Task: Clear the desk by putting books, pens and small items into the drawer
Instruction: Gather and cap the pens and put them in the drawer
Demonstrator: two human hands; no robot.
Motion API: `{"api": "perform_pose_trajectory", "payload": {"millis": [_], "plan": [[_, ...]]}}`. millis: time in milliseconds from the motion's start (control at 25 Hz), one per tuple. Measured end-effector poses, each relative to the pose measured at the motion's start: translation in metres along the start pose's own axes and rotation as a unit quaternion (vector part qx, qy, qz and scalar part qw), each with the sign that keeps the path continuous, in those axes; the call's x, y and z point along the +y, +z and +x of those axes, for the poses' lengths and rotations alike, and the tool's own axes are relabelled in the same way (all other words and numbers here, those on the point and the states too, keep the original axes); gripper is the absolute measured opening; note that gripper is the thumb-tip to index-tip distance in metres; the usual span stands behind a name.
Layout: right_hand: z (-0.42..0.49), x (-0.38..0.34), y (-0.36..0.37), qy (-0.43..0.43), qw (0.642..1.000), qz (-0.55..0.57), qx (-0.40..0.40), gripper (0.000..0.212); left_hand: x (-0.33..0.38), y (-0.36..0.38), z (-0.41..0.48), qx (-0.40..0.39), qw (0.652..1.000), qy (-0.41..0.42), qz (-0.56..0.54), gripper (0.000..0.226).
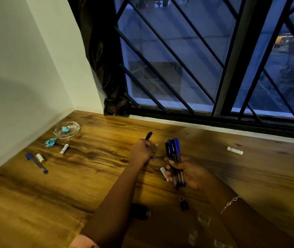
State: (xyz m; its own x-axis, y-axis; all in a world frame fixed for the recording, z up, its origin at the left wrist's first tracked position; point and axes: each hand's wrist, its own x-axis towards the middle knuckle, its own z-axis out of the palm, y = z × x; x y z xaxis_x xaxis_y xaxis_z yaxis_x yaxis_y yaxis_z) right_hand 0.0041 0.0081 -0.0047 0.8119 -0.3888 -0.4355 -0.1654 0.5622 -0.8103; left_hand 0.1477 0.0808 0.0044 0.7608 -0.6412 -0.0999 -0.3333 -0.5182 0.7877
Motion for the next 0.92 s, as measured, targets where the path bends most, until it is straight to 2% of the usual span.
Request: {"api": "perform_pose_trajectory", "payload": {"millis": [40, 120, 200, 320, 400, 480, 560, 640, 760, 920], "plan": [[0.001, -0.002, -0.004, -0.003, 1.000, -0.003, 0.003, 0.016, -0.002, -0.002, 0.011, 0.054, 0.994, -0.006, 0.092, 0.025], [0.003, -0.005, -0.011, -0.007, 0.999, -0.023, 0.021, 0.018, -0.005, -0.003, 0.025, 0.081, 0.973, -0.021, 0.214, 0.032], [0.005, -0.008, -0.017, -0.009, 0.999, -0.037, 0.035, 0.019, -0.010, 0.000, 0.035, 0.057, 0.966, -0.036, 0.251, 0.033], [0.010, -0.011, -0.023, -0.005, 0.998, -0.036, 0.044, 0.020, -0.016, 0.002, 0.041, 0.058, 0.965, -0.040, 0.251, 0.027], [0.012, -0.010, -0.022, -0.001, 0.998, -0.039, 0.047, 0.019, -0.018, 0.001, 0.041, 0.076, 0.971, -0.038, 0.222, 0.026], [0.016, -0.010, -0.017, 0.001, 0.999, -0.021, 0.049, 0.019, -0.021, 0.004, 0.039, 0.100, 0.985, -0.027, 0.141, 0.025], [0.024, -0.010, -0.010, 0.001, 0.998, 0.019, 0.052, 0.019, -0.025, 0.009, 0.037, 0.090, 0.996, 0.003, -0.012, 0.024], [0.034, -0.012, -0.003, -0.003, 0.996, 0.059, 0.061, 0.017, -0.027, 0.014, 0.029, 0.038, 0.989, 0.020, -0.140, 0.038], [0.047, -0.014, 0.008, -0.017, 0.991, 0.109, 0.079, 0.014, -0.023, 0.013, 0.016, -0.057, 0.982, 0.035, -0.176, 0.029], [0.060, -0.005, 0.025, -0.019, 0.990, 0.130, 0.050, 0.017, -0.024, 0.003, 0.010, -0.095, 0.985, 0.050, -0.137, 0.019]]}}
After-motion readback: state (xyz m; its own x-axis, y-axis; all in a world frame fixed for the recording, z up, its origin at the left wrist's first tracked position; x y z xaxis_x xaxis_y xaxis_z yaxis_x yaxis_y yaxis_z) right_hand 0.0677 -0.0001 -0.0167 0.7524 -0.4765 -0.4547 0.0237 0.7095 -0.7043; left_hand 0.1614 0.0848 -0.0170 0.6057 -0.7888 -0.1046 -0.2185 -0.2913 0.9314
